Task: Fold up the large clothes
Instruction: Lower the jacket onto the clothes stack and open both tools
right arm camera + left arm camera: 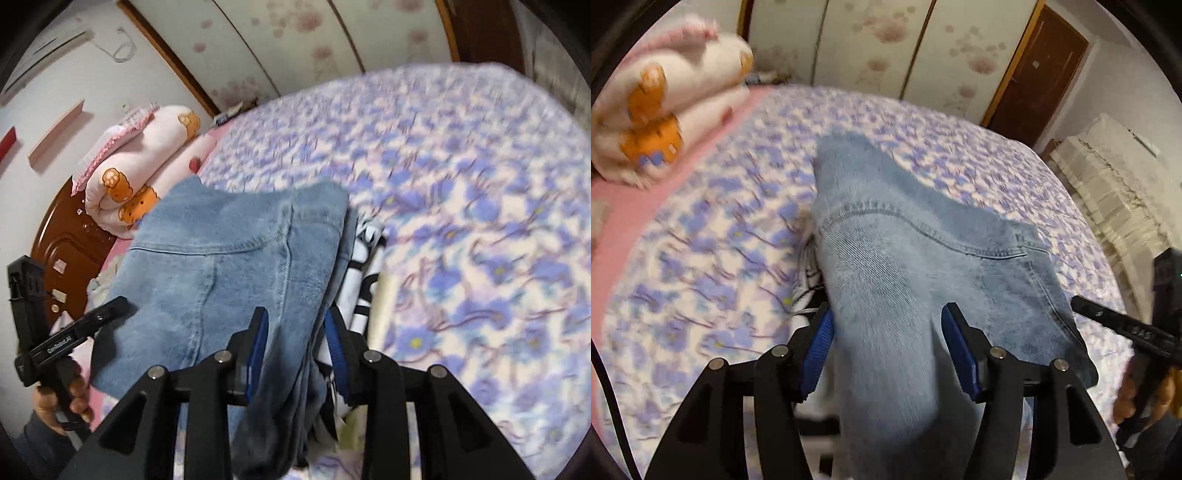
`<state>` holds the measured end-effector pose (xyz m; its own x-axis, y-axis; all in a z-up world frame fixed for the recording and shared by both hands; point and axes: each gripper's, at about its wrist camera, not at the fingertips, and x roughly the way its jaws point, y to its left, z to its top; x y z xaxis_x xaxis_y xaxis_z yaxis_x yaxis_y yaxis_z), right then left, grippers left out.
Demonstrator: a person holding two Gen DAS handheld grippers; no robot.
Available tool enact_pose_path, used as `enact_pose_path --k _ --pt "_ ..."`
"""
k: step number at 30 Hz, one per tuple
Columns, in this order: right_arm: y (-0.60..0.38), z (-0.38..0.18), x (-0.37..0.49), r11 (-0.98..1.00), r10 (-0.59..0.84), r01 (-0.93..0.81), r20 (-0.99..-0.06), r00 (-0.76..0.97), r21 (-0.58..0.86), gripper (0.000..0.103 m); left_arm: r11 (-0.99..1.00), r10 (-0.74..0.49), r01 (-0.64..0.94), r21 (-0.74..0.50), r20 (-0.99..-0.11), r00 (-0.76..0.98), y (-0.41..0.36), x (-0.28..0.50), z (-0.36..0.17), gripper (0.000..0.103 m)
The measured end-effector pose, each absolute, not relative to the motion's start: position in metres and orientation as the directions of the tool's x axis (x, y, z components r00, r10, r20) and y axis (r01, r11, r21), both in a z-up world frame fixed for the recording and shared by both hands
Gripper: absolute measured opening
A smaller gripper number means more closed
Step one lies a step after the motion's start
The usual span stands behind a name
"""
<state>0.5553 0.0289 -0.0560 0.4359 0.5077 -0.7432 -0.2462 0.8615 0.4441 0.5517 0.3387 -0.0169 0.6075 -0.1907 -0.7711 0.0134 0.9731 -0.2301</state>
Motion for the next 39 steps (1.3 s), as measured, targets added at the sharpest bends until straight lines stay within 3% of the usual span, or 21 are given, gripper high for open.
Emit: enact_pose_path --k 4,5,10,14,15,18,29,31,32,35,39 --pt "0.033 -0.035 0.526 0.835 0.551 -0.307 -0.700 0.455 0.457 0.032 0.972 -0.201 0.051 -0.228 -0.706 0.679 0.321 0.512 0.019 0.049" --pt "0.038 -0.033 0.518 0.825 0.564 -0.323 -0.694 0.446 0.463 0.032 0.971 -0.213 0.066 -0.231 -0.701 0.680 0.314 0.504 0.023 0.040" --pt "0.063 -0.046 0.493 0.817 0.570 -0.375 -0.710 0.414 0.438 0.029 0.990 -0.135 0.054 -0.130 -0.772 0.621 0.292 0.492 -0.003 0.016" --pt "0.057 -0.074 0.491 0.906 0.410 -0.303 -0.784 0.466 0.294 0.000 0.994 -0.101 0.038 -0.098 -0.779 0.619 0.297 0.492 -0.015 0.006" --pt "0.051 -0.079 0.492 0.910 0.406 -0.288 -0.786 0.465 0.299 0.000 0.994 -0.101 0.034 -0.101 -0.781 0.616 0.299 0.493 -0.018 0.002" --pt "0.038 -0.089 0.497 0.898 0.438 -0.261 -0.784 0.440 0.356 0.000 0.993 -0.105 0.027 -0.111 -0.793 0.600 0.302 0.497 -0.026 0.001" --pt "0.043 -0.074 0.488 0.903 0.424 -0.262 -0.800 0.424 0.339 0.000 0.994 -0.074 -0.024 -0.109 -0.805 0.589 0.297 0.492 -0.019 0.001" --pt "0.038 -0.061 0.478 0.901 0.430 -0.266 -0.796 0.426 0.344 0.003 0.993 -0.073 -0.033 -0.114 -0.810 0.582 0.292 0.484 -0.010 0.007" --pt "0.035 -0.055 0.473 0.899 0.434 -0.270 -0.793 0.428 0.346 0.003 0.993 -0.074 -0.036 -0.116 -0.810 0.581 0.291 0.480 -0.005 0.015" --pt "0.025 -0.030 0.454 0.887 0.456 -0.289 -0.782 0.424 0.361 0.003 0.990 -0.074 -0.056 -0.131 -0.811 0.580 0.284 0.460 0.014 0.058" --pt "0.005 0.010 0.421 0.869 0.486 -0.325 -0.765 0.422 0.373 0.003 0.987 -0.094 -0.047 -0.152 -0.798 0.596 0.270 0.426 0.047 0.063"
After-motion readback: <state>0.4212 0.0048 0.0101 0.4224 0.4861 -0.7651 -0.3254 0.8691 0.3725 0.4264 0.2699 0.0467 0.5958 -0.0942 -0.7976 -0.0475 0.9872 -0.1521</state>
